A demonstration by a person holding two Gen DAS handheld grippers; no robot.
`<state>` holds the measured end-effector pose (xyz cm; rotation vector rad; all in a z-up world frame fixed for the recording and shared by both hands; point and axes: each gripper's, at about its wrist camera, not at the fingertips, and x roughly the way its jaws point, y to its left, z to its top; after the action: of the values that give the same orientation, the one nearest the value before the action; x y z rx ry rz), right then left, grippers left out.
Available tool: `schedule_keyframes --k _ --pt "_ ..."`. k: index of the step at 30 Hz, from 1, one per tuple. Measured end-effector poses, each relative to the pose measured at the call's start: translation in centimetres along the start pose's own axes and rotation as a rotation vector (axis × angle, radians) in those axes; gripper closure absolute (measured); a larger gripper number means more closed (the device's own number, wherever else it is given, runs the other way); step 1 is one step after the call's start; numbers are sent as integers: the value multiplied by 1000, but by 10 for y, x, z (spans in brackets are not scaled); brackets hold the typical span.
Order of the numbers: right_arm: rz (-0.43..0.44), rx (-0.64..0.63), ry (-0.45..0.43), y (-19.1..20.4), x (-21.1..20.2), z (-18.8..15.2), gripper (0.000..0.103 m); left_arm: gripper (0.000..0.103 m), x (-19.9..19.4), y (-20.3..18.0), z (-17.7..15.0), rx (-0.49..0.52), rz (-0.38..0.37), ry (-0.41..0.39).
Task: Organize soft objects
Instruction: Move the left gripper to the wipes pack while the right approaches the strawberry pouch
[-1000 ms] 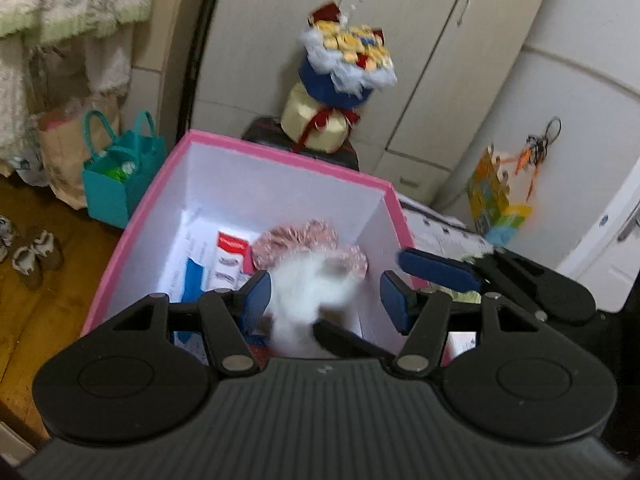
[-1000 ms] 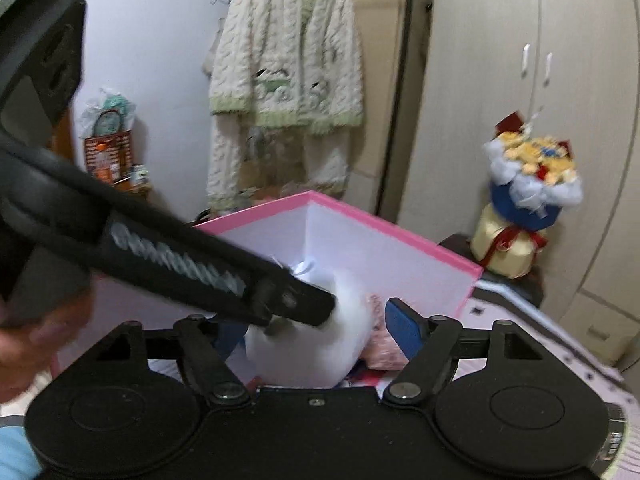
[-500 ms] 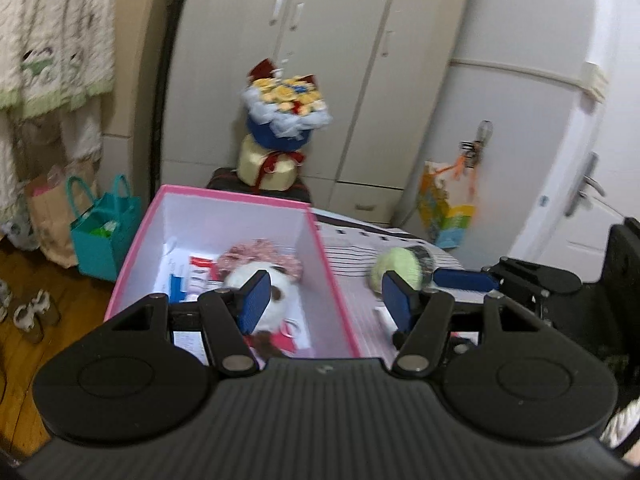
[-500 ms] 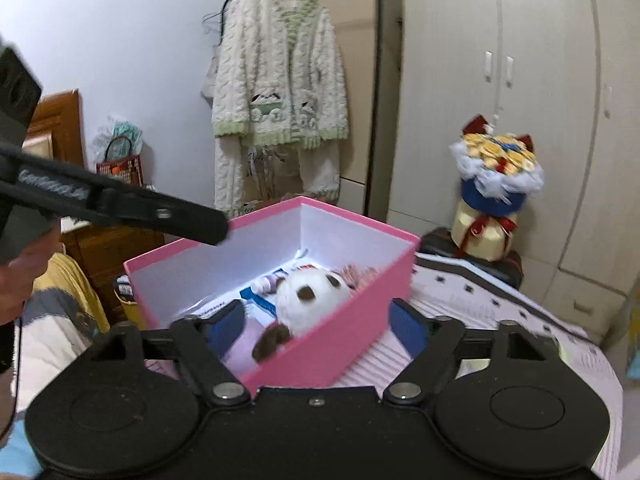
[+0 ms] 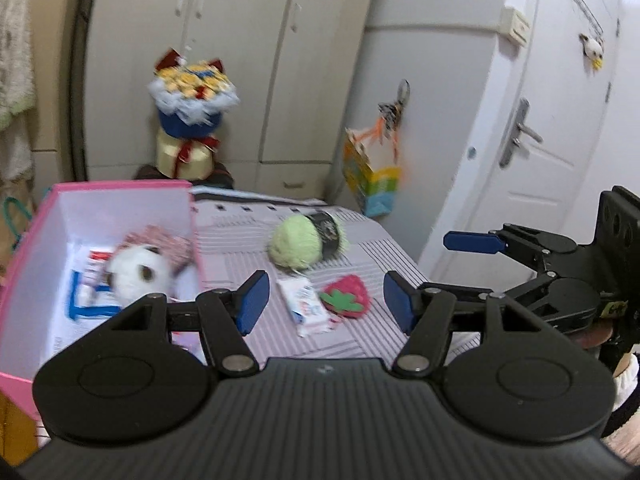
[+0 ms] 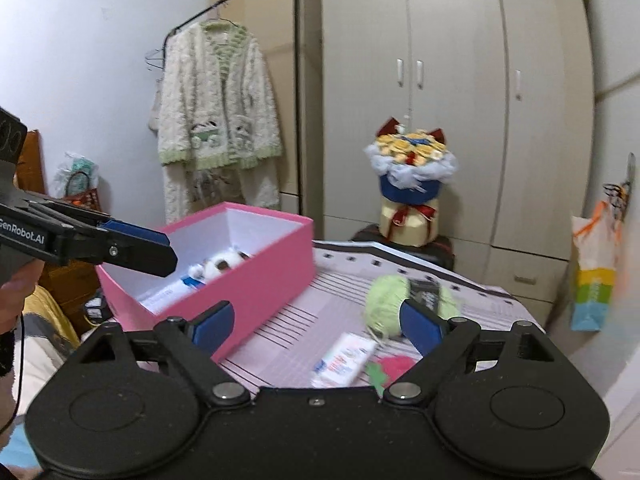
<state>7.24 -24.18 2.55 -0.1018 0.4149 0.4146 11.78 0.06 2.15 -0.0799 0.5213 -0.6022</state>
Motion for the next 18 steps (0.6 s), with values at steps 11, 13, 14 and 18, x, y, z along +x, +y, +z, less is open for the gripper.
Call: schedule_keyframes --k 11,13,14,18 --pt "-59 -39 73 -34 29 -39 17 41 87 -32 -15 17 23 88" --pt "-58 -47 91 -40 39 -44 23 41 102 -33 -18 13 48 101" --pt "-56 -53 102 -43 44 -48 26 41 112 -32 -19 10 63 108" --pt "-53 -90 146 -51 67 -58 33 42 145 -23 -24 -28 99 150"
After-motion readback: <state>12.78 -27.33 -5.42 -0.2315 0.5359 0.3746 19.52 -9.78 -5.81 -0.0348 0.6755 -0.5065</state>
